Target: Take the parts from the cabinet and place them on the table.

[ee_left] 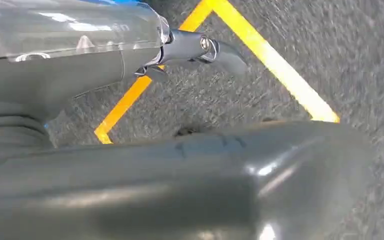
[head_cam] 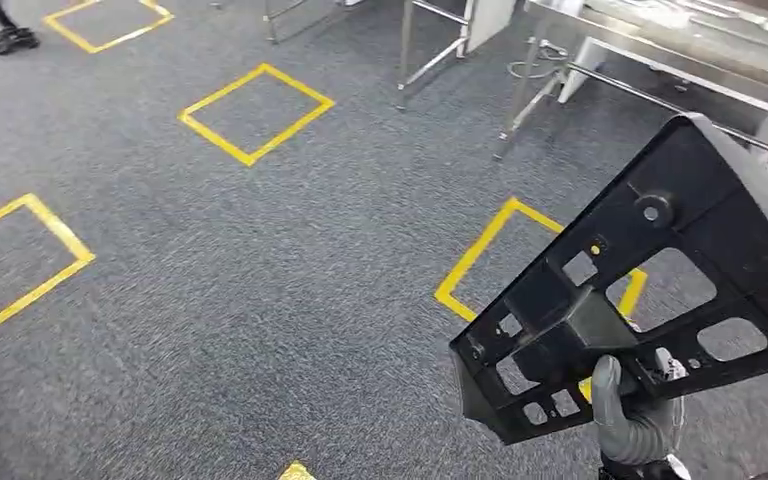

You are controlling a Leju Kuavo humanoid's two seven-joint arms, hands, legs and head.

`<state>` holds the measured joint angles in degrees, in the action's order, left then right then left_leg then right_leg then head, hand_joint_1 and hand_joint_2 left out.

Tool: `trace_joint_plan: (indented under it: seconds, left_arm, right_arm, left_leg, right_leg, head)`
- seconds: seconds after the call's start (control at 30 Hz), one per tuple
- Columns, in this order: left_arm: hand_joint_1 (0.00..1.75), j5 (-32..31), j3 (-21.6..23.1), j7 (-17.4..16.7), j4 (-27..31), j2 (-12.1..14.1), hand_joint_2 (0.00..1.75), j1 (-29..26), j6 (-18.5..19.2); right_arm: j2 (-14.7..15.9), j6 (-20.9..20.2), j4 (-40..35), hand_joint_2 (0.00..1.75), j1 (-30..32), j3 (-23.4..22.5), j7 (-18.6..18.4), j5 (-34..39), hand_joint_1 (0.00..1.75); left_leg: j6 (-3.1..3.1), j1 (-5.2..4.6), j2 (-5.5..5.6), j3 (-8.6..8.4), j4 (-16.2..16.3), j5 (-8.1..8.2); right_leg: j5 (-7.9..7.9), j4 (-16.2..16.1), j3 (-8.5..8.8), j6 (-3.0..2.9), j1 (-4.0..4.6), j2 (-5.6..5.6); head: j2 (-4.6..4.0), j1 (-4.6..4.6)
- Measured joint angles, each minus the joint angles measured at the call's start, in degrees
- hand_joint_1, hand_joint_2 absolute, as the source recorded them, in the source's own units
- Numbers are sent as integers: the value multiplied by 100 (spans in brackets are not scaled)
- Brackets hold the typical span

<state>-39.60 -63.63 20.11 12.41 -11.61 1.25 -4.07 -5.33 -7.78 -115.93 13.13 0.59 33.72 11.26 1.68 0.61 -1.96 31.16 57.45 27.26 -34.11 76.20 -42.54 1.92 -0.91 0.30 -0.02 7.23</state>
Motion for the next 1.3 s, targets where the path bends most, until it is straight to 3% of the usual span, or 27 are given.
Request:
trace_joint_plan:
  seconds: [0.03, 0.1, 0.13, 0.17, 0.2, 0.3, 0.33, 0.37, 0.4, 0.43, 0.5, 0.53, 0.6, 0.67, 0.73, 0.8, 0.87, 0.9, 0.93, 0.97, 1.03, 1.07, 1.1, 1.17, 1.2, 1.23, 1.3]
  left_arm:
    - [0, 2, 0, 0, 0, -4, 0, 2, 7]
    - [0, 2, 0, 0, 0, -33, 0, 16, 9]
    - [0, 2, 0, 2, 0, -46, 0, 19, 11]
    - [0, 2, 0, 7, 2, -48, 0, 16, 11]
    - [0, 0, 0, 7, 2, -61, 0, 14, 13]
    - [0, -2, 0, 9, 11, -76, 0, 34, 13]
    - [0, -2, 0, 9, 13, -79, 0, 33, 13]
    - [0, -2, 0, 9, 22, -79, 0, 33, 13]
    - [0, -4, 0, 13, 24, -81, 0, 30, 13]
    - [0, -4, 0, 13, 24, -83, 0, 26, 13]
    - [0, -17, 0, 13, 24, -83, 0, -3, 13]
    - [0, -17, 0, 15, 24, -83, 0, -15, 17]
    - [0, -17, 0, 26, 30, -83, 0, -13, 18]
    - [0, -17, -2, 26, 42, -83, 0, -3, -11]
    - [0, -6, -9, 9, 44, -76, 0, -1, -13]
    - [0, 4, -20, 7, 44, -81, 0, 32, -15]
    - [0, 7, -24, 7, 44, -85, 0, 52, -15]
    - [0, 9, -26, 4, 46, -94, 0, 55, -15]
    - [0, 11, -28, 7, 46, -94, 0, 61, -24]
    - [0, 11, -33, 7, 46, -94, 0, 48, -28]
    - [0, 15, -42, 7, 46, -94, 0, 27, -35]
    - [0, 15, -44, 7, 46, -94, 0, 27, -35]
    - [0, 17, -46, 4, 46, -94, 0, 30, -37]
    - [0, 26, -48, -7, 46, -105, 0, 43, -37]
    - [0, 24, -48, -7, 46, -116, 0, 48, -37]
    - [0, 22, -48, 2, 46, -127, 0, 44, -28]
    - [0, 0, -50, 39, 46, -127, 0, 55, 4]
  right_arm:
    - [0, -2, 4, 175, -4, -2, -11, -2, 175]
    - [0, -9, 2, 175, -16, -2, -20, -15, 175]
    - [-2, -9, 2, 175, -29, -2, -32, -20, 175]
    - [-2, -9, 2, 175, -54, -2, -39, -24, 175]
    - [-11, -9, 0, 175, -92, 0, -57, -35, 175]
    - [-24, -4, -2, 175, -82, -15, -63, -76, 175]
    - [-24, -6, -2, 175, -83, -22, -66, -83, 175]
    - [-33, -9, -9, 175, -75, -26, -66, -87, 175]
    - [-42, -7, -15, 175, -100, -31, -66, -87, 175]
    - [-55, -4, -15, 175, -105, -39, -70, -87, 175]
    - [-66, -9, -15, 175, -89, -46, -72, -101, 175]
    - [-68, -9, -15, 175, -74, -52, -72, -103, 175]
    - [-74, -9, -20, 175, -45, -74, -72, -133, 175]
    - [-83, -13, -24, 175, -27, -85, -72, -133, 175]
    - [-94, -31, -33, 175, -22, -90, -68, -133, 175]
    - [-101, -44, -39, 175, 11, -94, -68, -136, 175]
    - [-103, -48, -55, 175, 54, -116, -68, -136, 175]
    - [-103, -52, -61, 175, 73, -127, -68, -138, 175]
    - [-103, -52, -79, 175, 68, -144, -61, -138, 175]
    - [-103, -52, -79, 175, 51, -144, -61, -138, 175]
    - [-105, -52, -79, 175, 70, -144, -61, -138, 175]
    - [-105, -52, -79, 175, 80, -146, -61, -138, 175]
    - [-105, -52, -77, 175, 85, -146, -61, -138, 175]
    - [-105, -63, -79, 175, 83, -146, -61, -138, 175]
    - [-105, -70, -79, 175, 78, -146, -61, -138, 175]
    - [-105, -79, -77, 175, 51, -146, -63, -138, 175]
    - [-109, -85, -77, 175, 11, -146, -81, -138, 175]
  left_leg:
    - [-4, 0, -82, -7, 0, 7]
    - [-23, -1, -218, -40, 0, 32]
    - [-43, -7, -281, -69, 0, 48]
    - [-68, -31, -315, -83, 1, 64]
    - [-111, -56, -378, -86, 10, 82]
    - [-185, -56, -564, -152, -18, 104]
    - [-225, -76, -622, -186, -26, 134]
    - [-249, -31, -458, -144, 107, 244]
    - [-270, -30, -169, 40, 513, 492]
    - [-278, -18, -36, 216, 895, 684]
    - [-278, -17, 138, 701, 1846, 990]
    - [-267, -17, 150, 750, 1870, 886]
    - [-222, -18, 188, 491, 1168, 370]
    - [-170, -17, 402, 156, 359, -53]
    - [-140, 10, 720, 54, 61, -12]
    - [-130, -21, 600, 36, 65, -11]
    - [-48, 1, 463, 21, -7, -56]
    - [-22, 8, 393, 7, -28, -75]
    - [15, 3, 318, -1, -45, -74]
    - [28, -8, 240, 4, -45, -67]
    - [44, -29, 47, 7, -41, -43]
    - [38, -31, -29, 4, -39, -35]
    - [27, -32, -114, -6, -38, -23]
    - [9, -39, -259, -49, -38, 10]
    - [-11, -49, -319, -84, -38, 29]
    - [-48, -88, -375, -102, -37, 53]
    - [-99, -87, -489, -126, -32, 78]
  right_leg:
    - [135, -130, 75, 1, 0, -7]
    - [597, -1032, 579, -27, 9, -121]
    - [788, -1580, 901, -66, 28, -318]
    - [701, -1807, 1002, -89, 79, -563]
    - [728, -1809, 986, -167, 114, -450]
    - [725, -1813, 951, -233, 128, -265]
    - [756, -1862, 991, -276, 79, -177]
    - [772, -1873, 1001, -294, 49, -146]
    - [775, -1871, 992, -311, 44, -64]
    - [783, -1869, 986, -336, 42, -22]
    - [782, -1861, 987, -352, 54, 162]
    - [781, -1859, 996, -352, 57, 251]
    - [775, -1853, 1020, -347, 60, 427]
    - [763, -1846, 1039, -328, 58, 554]
    - [747, -1810, 1010, -287, 83, 632]
    - [770, -1826, 959, -205, 20, 763]
    - [785, -1835, 937, -112, 24, 891]
    - [740, -1774, 933, -111, 6, 708]
    - [540, -1501, 798, -65, 50, 251]
    - [312, -1097, 595, -31, 42, 95]
    - [-56, -166, 128, 16, 3, 6]
    - [-38, -42, 62, 23, -4, -3]
    - [113, -193, 136, 25, -6, -15]
    - [600, -1130, 634, -12, 7, -120]
    - [799, -1680, 950, -63, 36, -356]
    - [708, -1838, 1036, -141, 113, -594]
    - [738, -1853, 996, -181, 119, -438]
  head:
    - [-2, 0]
    - [-2, 0]
    - [0, 0]
    - [-2, 0]
    - [-2, 2]
    - [-2, 0]
    - [-2, 0]
    - [-2, 2]
    - [-2, 4]
    - [0, 4]
    - [-2, 4]
    - [-2, 4]
    - [0, 4]
    - [-2, 4]
    - [0, 4]
    - [-2, 4]
    - [-2, 4]
    - [-2, 4]
    - [-2, 2]
    - [-2, 2]
    - [-2, 2]
    - [-2, 2]
    - [0, 2]
    - [-2, 2]
    - [-2, 2]
    - [0, 2]
    - [-2, 2]
